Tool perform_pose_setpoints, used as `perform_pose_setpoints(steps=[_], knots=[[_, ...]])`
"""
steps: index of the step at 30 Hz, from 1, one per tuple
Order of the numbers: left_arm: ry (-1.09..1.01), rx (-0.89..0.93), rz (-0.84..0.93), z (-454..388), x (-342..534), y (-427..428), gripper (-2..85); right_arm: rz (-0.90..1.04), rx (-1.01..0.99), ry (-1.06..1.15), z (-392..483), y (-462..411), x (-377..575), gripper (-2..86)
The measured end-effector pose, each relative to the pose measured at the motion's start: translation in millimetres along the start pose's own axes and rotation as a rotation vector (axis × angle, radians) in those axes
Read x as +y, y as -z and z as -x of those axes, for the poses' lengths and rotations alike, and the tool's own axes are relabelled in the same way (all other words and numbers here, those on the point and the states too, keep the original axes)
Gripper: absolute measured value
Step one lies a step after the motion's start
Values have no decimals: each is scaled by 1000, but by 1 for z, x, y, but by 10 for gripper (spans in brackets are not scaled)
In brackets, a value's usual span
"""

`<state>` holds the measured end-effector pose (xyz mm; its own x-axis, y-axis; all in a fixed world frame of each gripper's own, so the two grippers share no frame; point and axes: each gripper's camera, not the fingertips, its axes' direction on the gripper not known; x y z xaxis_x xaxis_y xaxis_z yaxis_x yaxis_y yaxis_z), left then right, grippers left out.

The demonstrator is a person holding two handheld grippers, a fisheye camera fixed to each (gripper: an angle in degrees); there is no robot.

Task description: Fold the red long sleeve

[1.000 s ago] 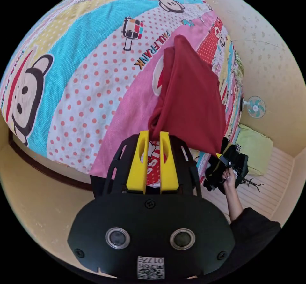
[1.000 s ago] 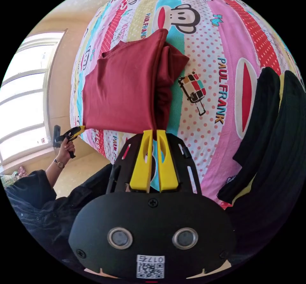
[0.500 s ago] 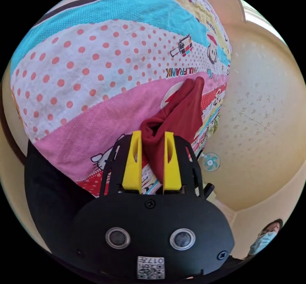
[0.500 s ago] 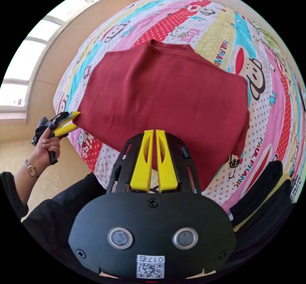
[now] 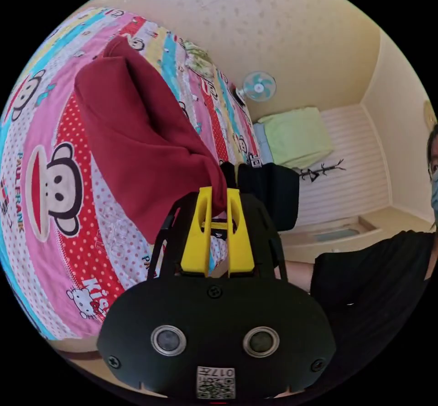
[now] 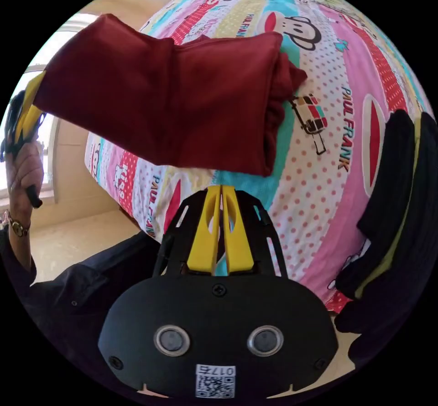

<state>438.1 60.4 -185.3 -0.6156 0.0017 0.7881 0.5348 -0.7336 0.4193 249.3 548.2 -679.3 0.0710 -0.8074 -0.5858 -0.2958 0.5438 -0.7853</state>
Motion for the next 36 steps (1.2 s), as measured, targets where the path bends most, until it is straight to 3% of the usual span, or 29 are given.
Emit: perform_pose_setpoints(steps=[3,6,9,13,15,19,26,31,36], knots=[[-8,-15,154,-8,-1,-86,64,27,-10,-149,-41,-6,49,7],[112,-72,288,4,13,-146,92,44,-49,-240,-68,-15,81,10],[166,-102,155,3,36,-130,107,38,-100,-268,-83,-17,96,16],[351,-280,-95,27,77,-63,133,12,-171,-299,-97,-14,99,36],[453,-305,-111,54,90,-51,148,6,-204,-307,-101,-13,98,50],[580,-115,20,118,108,-81,163,-70,-417,-359,-112,-2,101,86],[601,-108,125,127,106,-117,140,-175,-1292,-705,-139,-52,113,192],[565,126,136,110,107,-90,83,-261,-1313,-835,-135,-64,102,237],[466,211,149,65,98,-57,79,-474,-1355,-843,-132,-47,81,264]])
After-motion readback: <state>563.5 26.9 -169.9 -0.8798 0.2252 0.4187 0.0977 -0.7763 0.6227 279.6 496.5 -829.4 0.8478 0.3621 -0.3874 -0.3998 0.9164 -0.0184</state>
